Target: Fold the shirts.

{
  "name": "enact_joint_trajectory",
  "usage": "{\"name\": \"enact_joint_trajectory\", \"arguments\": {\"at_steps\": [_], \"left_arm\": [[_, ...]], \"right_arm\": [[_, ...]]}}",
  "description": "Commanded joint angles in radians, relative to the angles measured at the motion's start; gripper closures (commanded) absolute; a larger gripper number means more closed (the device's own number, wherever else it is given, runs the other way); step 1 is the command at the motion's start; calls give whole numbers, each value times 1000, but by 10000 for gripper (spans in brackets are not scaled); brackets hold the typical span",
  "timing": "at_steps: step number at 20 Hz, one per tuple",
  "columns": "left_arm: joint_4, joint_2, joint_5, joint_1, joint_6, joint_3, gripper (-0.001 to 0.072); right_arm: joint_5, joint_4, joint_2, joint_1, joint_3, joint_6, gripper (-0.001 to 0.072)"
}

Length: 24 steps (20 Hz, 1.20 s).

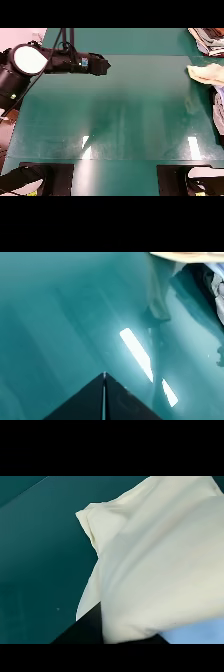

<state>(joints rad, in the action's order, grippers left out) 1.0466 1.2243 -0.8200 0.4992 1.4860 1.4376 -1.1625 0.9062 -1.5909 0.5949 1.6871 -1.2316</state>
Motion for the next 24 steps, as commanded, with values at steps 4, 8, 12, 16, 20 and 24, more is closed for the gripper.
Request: {"name": "enact_joint_trajectory", "arguments": {"at_steps": [4, 8, 12, 16, 20, 24], "left_arm": [[-34, 56, -10, 10, 6, 0, 683], [-32, 56, -13, 10, 5, 0, 683], [-32, 56, -23, 10, -2, 0, 683], [-32, 55, -61, 10, -2, 0, 683], [-32, 56, -87, 10, -2, 0, 683], [-32, 55, -103, 10, -3, 0, 683]], "right_arm": [[20, -33, 0, 77, 157, 2, 699], [-51, -22, 11, 89, 319, -3, 699], [-122, -11, 81, 162, 289, -24, 699], [-166, 136, 215, 266, 73, -24, 698], [-177, 260, 350, 385, -183, -24, 697], [-193, 352, 418, 485, -359, -24, 696]]}}
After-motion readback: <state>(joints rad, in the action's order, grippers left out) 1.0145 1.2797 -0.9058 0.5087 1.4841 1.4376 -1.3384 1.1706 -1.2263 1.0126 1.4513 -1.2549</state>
